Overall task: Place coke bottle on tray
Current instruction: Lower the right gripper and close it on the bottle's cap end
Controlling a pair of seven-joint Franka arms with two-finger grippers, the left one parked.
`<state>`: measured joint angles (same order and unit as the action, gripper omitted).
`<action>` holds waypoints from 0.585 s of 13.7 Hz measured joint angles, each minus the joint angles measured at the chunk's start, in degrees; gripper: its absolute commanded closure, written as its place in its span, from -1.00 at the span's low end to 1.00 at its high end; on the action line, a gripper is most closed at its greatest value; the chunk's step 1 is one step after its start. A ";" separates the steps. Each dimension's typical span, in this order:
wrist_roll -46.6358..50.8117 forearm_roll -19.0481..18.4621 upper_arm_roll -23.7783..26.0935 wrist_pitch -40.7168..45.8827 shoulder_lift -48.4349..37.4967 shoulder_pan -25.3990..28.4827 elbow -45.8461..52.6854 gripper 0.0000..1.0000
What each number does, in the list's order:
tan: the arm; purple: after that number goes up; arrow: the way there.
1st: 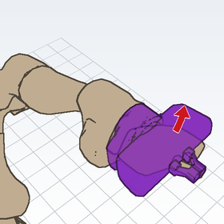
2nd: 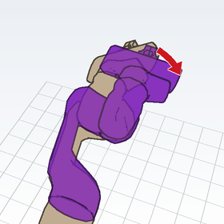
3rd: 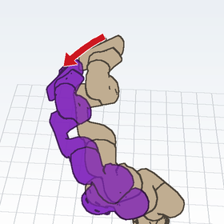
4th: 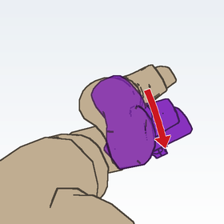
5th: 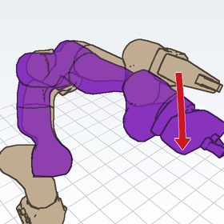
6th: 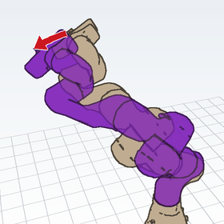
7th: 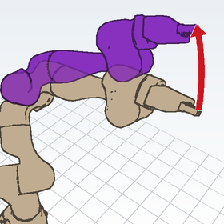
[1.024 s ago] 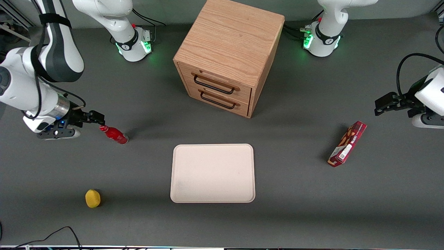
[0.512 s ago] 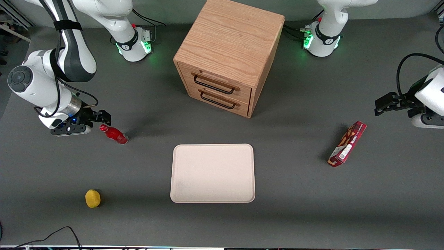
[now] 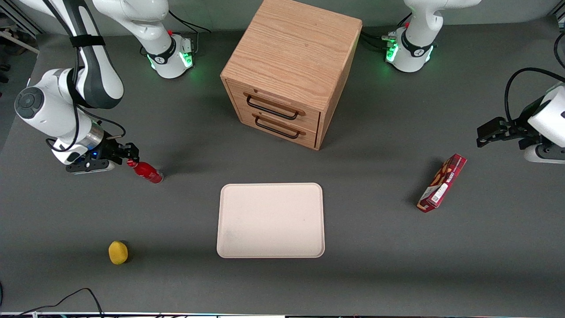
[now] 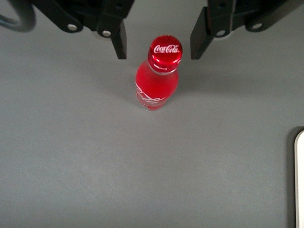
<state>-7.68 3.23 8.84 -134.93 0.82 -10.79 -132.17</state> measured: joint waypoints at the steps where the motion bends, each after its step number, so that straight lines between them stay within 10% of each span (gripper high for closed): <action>1: 0.00 0.06 0.03 -0.41 0.10 0.00 -0.32 0.41; 5: -0.02 0.13 0.24 -1.54 0.32 0.00 -0.58 0.98; 8: -0.03 0.14 0.76 -2.22 0.45 0.01 -0.56 1.00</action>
<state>-7.71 3.37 9.60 -137.16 1.27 -10.77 -132.73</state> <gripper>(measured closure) 0.687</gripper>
